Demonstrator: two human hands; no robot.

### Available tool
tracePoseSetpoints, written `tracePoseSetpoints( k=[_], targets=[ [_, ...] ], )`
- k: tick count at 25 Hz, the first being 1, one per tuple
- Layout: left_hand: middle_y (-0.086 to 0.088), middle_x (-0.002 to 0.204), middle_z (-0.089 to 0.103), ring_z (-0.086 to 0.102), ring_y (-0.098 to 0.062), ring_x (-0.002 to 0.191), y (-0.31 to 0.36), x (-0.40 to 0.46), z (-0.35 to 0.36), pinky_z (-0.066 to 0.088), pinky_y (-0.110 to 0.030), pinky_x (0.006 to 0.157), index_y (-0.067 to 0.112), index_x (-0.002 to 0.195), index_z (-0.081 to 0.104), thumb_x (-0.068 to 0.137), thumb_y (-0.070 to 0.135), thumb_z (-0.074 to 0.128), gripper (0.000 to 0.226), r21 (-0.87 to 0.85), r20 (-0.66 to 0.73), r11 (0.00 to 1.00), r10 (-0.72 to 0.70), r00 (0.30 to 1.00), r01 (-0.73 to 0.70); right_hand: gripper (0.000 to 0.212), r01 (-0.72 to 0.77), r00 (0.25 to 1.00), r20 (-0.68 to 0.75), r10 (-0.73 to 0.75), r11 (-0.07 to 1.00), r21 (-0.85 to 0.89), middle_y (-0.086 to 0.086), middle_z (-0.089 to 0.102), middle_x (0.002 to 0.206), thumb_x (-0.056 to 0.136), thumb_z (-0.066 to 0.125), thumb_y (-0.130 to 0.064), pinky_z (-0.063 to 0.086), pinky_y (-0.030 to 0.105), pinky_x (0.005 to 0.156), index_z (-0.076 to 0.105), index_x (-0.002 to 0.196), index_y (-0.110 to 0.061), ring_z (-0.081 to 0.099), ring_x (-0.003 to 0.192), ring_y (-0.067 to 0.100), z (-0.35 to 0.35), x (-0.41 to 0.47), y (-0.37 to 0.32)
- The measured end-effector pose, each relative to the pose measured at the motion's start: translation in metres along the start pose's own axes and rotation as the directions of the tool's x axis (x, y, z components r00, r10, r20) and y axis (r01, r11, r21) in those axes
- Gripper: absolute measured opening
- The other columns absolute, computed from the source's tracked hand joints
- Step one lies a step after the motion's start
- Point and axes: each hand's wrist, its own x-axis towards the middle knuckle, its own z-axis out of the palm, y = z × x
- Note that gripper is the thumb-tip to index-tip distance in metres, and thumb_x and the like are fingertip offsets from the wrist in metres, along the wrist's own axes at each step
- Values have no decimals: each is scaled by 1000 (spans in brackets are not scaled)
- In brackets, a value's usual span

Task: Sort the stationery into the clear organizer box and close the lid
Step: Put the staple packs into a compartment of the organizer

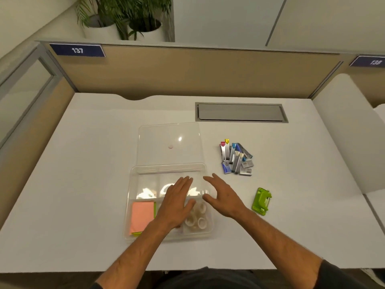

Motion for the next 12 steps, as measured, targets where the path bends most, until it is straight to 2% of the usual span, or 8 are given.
tracePoseSetpoints(
  k=[3, 6, 12],
  targets=[
    [10, 163, 14, 6, -9, 151, 33, 17, 16, 11, -40, 123, 30, 155, 17, 100, 39, 49, 65, -16, -4, 1000, -18, 1000, 18, 65, 2, 1000, -13, -2, 1000, 0, -8, 24, 159, 94, 59, -39, 16, 29, 117, 28, 150, -29, 11, 148, 10, -22, -4, 25],
    [8, 163, 16, 14, -13, 150, 58, 36, 30, 15, -38, 122, 30, 155, 18, 99, 38, 52, 66, -40, -4, 998, -40, 999, 40, 69, 0, 1000, -23, -1, 1000, -25, -9, 20, 160, 93, 60, -40, 12, 28, 118, 26, 151, -29, 6, 149, 10, -38, -3, 54],
    [6, 163, 19, 17, -17, 149, 85, 77, 50, 14, -34, 120, 28, 155, 19, 100, 34, 51, 65, 24, 16, 996, -86, 996, 85, 64, -81, 996, -47, 80, 996, -22, -5, 24, 160, 94, 57, -40, 16, 38, 119, 29, 151, -29, 9, 149, 16, -61, 5, 92]
  ],
)
